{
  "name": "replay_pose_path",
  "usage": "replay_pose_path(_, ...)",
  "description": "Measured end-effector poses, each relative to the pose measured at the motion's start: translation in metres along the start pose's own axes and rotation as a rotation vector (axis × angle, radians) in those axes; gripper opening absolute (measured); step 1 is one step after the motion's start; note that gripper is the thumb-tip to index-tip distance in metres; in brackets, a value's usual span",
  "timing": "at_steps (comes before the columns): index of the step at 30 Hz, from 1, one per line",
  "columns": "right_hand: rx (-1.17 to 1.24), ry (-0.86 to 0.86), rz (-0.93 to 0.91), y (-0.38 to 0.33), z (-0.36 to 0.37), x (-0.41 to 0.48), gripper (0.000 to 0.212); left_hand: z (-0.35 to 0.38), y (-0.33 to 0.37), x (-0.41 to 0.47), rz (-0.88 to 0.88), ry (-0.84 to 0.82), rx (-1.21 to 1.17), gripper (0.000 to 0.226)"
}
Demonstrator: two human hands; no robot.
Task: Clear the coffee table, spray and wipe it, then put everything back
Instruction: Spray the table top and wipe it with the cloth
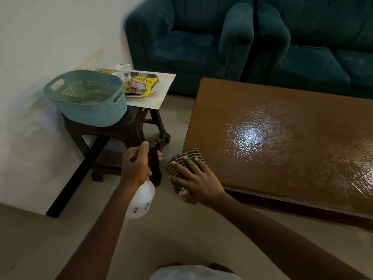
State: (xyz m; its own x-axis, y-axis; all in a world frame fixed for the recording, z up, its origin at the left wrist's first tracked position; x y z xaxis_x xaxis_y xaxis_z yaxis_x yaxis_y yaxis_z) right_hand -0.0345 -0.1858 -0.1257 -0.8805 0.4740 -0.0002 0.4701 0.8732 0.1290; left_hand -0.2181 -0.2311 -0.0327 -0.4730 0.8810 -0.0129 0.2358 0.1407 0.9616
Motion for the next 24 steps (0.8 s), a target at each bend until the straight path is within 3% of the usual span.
replay_pose_path(3,-0.038,0.016,-0.031,0.013,-0.001,-0.031,0.085,0.01,0.0,0.0,0.024,-0.017,0.001,0.054)
replay_pose_path(6,-0.005,0.033,0.079,0.034,-0.002,-0.073,0.089,0.026,0.006,0.001,0.035,-0.054,-0.026,0.057)
replay_pose_path(13,0.276,0.033,0.668,0.12,-0.005,-0.159,0.063,0.062,0.029,0.006,0.104,-0.103,-0.05,0.054)
replay_pose_path(19,0.337,-0.027,1.015,0.156,0.006,-0.12,0.06,0.076,0.049,0.009,0.154,-0.082,-0.064,0.054)
replay_pose_path(21,0.364,-0.047,0.995,0.147,0.004,-0.089,0.06,0.08,0.053,0.01,0.165,-0.078,-0.063,0.054)
replay_pose_path(24,0.369,-0.03,0.709,0.115,-0.007,-0.054,0.056,0.087,0.058,0.012,0.169,-0.09,-0.082,0.054)
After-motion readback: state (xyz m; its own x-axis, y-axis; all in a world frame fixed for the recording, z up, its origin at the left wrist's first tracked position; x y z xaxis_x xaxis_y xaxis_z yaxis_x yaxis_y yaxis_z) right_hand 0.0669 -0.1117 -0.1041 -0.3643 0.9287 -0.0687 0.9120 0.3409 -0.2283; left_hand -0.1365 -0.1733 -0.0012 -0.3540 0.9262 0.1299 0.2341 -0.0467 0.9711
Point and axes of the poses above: each hand's wrist, its own x-axis towards the middle knuckle, its own z-axis out of the palm, y = z × x, the point moved 5 cm from there along x, towards the middle knuckle, and after that the axes turned 3 degrees about x, right-handed, at the moved point
